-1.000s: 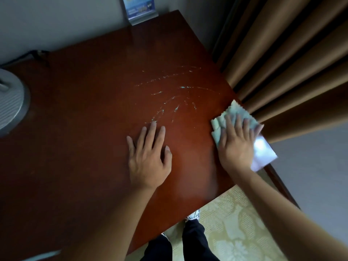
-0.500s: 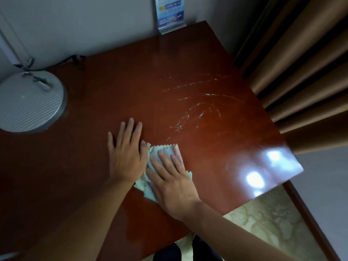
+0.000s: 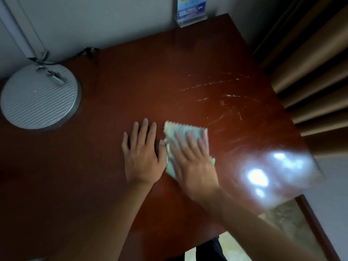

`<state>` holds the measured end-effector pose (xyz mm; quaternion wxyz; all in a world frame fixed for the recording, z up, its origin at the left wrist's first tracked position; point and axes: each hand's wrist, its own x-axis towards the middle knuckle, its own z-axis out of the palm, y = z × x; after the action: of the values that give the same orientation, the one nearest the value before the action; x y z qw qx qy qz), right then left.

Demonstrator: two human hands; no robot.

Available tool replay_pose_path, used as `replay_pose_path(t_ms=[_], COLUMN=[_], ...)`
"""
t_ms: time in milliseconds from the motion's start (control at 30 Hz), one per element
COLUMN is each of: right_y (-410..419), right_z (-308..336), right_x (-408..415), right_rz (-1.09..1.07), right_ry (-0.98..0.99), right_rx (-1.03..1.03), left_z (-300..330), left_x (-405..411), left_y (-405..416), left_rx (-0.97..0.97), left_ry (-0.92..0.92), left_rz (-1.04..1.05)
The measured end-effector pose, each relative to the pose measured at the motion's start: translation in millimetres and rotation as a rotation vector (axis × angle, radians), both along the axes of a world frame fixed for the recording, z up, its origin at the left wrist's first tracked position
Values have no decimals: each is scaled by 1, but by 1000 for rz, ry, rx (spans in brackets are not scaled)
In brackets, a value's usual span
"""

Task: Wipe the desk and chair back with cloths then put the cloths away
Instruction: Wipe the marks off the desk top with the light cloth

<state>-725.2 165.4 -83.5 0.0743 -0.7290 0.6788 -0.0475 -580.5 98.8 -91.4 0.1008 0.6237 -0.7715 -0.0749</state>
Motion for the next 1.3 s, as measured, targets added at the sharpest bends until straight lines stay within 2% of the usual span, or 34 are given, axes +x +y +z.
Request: replay_pose_path(t_ms=[133, 200, 300, 400, 467, 567, 667, 700, 833, 933, 1000, 1033, 1100, 1200, 1300], right_y=[-7, -40, -83, -88, -70, -33, -48, -61, -107, -122, -122, -116, -89, -62, -88], right_z=[-2, 0, 7, 8, 6, 8, 10, 10, 6, 6, 9, 9, 7, 3, 3], right_x=[-21, -56, -103, -90, -53, -9, -35, -55, -144, -199, -197, -183, -142, -119, -163], right_rz=[203, 81, -215, -296, -216, 20, 151, 124, -234, -344, -382, -348, -143, 88, 58], right_ry=[37, 84, 34, 39, 86, 47, 38, 57, 92, 67, 92, 116, 136, 78, 97], right_rx=[2, -33, -4, -12, -16, 61, 92, 84, 7, 21, 17, 23, 47, 111, 52], left_z=[-2, -2, -2, -3, -4, -4, 0, 3, 12, 17, 18, 17, 13, 7, 3], left_x=[1, 2, 1, 0, 1, 1, -7, -15, -59, -105, -131, -137, -145, -144, -144], left_y=[0, -1, 1, 0, 0, -1, -3, -4, -10, -15, -16, -15, -13, -7, -8], left_rx=[-8, -1, -3, -5, -7, -5, 14, 26, 44, 51, 67, 77, 91, 74, 50], left_ry=[-18, -27, -46, -46, -54, -75, -82, -63, -12, 15, 19, 21, 31, 4, -9], left_rz=[-22, -13, -14, -9, -8, -20, -2, 17, 33, -16, -41, -40, -4, 22, 31])
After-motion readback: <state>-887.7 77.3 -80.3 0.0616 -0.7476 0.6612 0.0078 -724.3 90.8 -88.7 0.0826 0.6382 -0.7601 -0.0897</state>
